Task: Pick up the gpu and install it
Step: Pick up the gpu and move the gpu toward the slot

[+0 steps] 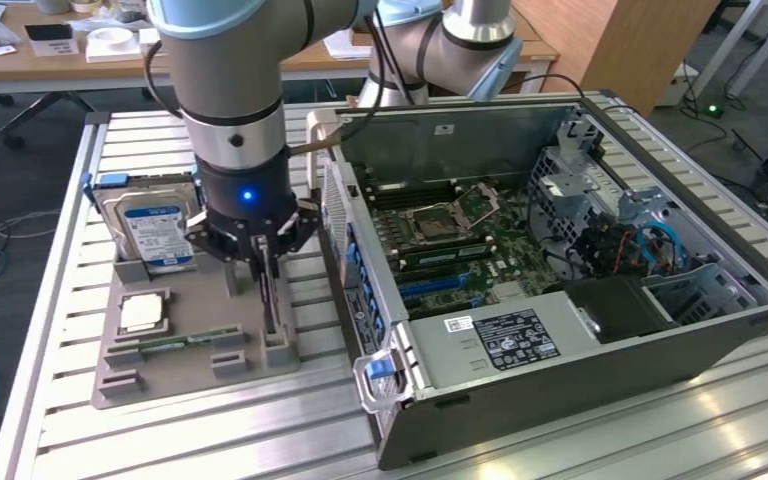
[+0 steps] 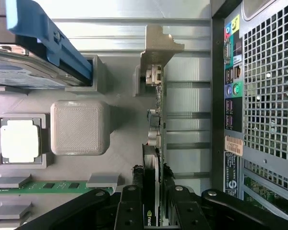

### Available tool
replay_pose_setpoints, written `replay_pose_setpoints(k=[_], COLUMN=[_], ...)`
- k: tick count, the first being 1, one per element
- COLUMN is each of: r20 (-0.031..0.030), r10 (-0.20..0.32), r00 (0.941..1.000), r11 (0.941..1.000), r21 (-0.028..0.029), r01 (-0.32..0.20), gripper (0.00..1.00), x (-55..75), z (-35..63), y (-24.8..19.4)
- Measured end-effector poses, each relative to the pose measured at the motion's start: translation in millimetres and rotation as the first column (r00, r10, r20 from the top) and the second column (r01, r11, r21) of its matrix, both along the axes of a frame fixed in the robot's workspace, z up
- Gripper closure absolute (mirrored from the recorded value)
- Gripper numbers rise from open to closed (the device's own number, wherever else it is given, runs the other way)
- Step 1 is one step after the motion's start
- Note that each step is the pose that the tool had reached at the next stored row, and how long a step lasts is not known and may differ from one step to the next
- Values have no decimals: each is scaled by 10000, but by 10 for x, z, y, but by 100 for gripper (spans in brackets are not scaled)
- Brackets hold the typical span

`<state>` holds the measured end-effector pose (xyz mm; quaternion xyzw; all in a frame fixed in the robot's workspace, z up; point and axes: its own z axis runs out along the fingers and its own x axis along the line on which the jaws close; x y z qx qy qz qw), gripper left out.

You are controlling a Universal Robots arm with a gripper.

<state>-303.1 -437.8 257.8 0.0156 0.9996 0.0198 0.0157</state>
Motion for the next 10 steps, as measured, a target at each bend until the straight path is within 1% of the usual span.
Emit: replay_pose_setpoints(k=[4,10], r20=[0,0], r10=[0,-1], r00=[10000,10000], r11=[10000,10000], r21=[0,0], r01=[0,1], gripper=[74,74], x=[0,0], z=[77,231], y=[0,0])
